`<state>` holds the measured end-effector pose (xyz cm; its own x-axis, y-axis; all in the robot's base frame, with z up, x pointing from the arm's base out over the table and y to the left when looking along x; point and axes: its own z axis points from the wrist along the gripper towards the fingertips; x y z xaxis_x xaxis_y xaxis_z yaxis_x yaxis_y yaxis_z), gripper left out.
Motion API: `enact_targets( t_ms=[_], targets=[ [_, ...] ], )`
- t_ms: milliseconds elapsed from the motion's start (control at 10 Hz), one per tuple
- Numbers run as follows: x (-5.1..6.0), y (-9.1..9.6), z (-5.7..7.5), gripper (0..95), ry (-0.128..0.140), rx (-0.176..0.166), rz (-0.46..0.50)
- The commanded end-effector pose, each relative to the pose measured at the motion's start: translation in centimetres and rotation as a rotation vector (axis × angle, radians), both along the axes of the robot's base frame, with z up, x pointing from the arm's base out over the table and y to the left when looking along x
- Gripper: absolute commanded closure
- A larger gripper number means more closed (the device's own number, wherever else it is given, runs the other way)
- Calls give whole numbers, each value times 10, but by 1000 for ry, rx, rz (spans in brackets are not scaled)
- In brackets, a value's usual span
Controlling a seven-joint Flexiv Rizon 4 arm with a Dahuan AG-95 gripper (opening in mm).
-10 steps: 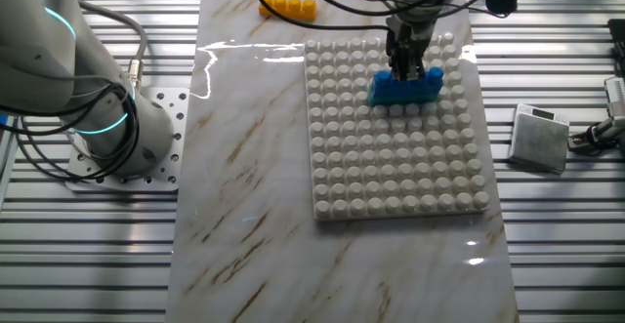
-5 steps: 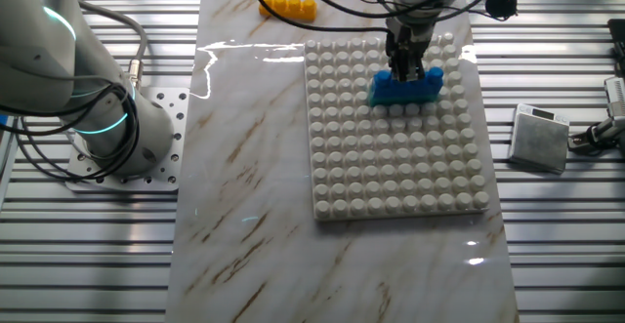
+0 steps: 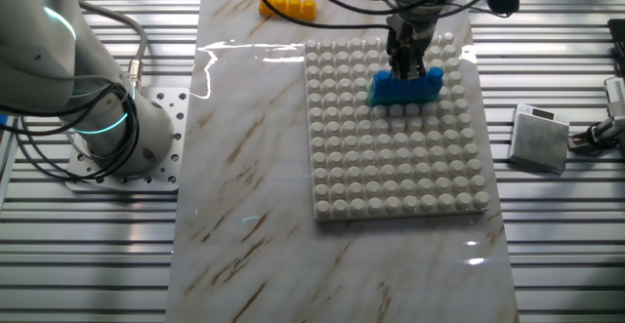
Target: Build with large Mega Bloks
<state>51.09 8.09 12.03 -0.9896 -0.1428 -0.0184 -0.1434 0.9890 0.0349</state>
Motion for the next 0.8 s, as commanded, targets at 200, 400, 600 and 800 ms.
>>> enact_targets(
  t_ms=[200,400,600,800],
  targets=[
    [10,3,18,950,9,-3,2],
    [25,3,28,950,15,0,13],
    [37,3,34,950,20,-4,29],
    [39,4,33,950,15,-4,35]
  ],
)
